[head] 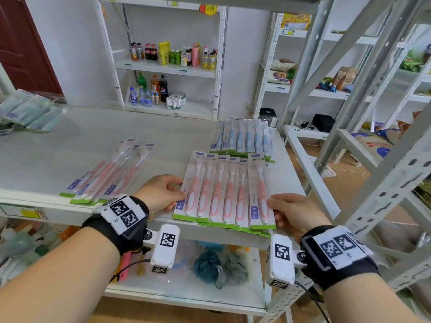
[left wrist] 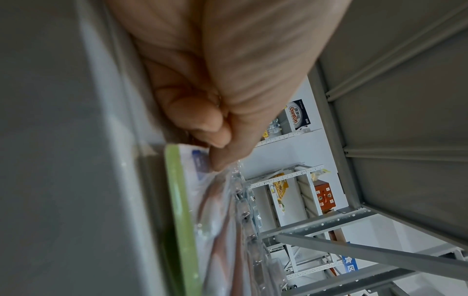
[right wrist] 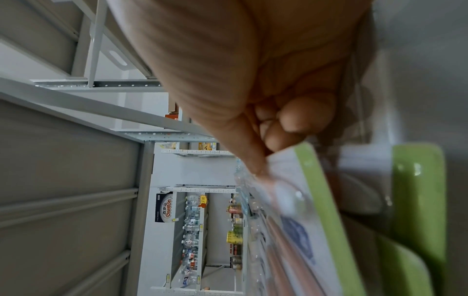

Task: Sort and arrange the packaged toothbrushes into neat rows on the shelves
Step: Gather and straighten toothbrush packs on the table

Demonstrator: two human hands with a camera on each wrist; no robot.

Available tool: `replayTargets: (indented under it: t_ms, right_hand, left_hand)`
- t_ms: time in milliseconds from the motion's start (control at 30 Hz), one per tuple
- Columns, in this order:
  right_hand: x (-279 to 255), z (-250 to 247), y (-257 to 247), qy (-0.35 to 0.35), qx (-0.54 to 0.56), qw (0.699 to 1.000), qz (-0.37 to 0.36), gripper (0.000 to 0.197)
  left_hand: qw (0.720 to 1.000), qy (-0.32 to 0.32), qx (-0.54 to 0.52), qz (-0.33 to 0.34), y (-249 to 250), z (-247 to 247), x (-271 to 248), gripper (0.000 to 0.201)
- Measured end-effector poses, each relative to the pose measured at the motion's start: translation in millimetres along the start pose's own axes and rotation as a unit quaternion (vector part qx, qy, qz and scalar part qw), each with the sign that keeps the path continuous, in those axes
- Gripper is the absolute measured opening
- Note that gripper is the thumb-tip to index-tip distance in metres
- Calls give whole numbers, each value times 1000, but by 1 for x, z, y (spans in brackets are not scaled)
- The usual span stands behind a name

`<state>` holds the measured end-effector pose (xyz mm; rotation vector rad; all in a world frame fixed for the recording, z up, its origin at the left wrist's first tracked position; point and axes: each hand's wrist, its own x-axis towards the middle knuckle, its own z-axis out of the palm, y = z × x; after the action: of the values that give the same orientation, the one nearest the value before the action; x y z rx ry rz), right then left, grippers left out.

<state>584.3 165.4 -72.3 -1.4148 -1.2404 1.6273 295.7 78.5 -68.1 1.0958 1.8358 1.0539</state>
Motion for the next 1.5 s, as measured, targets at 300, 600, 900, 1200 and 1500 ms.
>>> replayTargets:
  t_ms: [300,600,900,1200,1500]
  right_hand:
    - [6,1,6,34,-52,998,-32,8]
    - [4,5,7,50,-73,995,-53,7]
    - [-2,12,3,53,-115,988,-90,50]
    - [-9,20,-1,63,-200,973,-100,57]
    - [-19,26,-8,86,-235,963,-99,57]
  left_hand:
    - [1000,-4,20,8,-1,0,1,39]
    - [1000,-17,23,10,-1,0,-1,40]
    - [1000,-11,19,13,-3,1,-1,41]
    - [999,-20,29,18,0,-1,-3,40]
    - [998,-34,37,35,3,-4,-6,40]
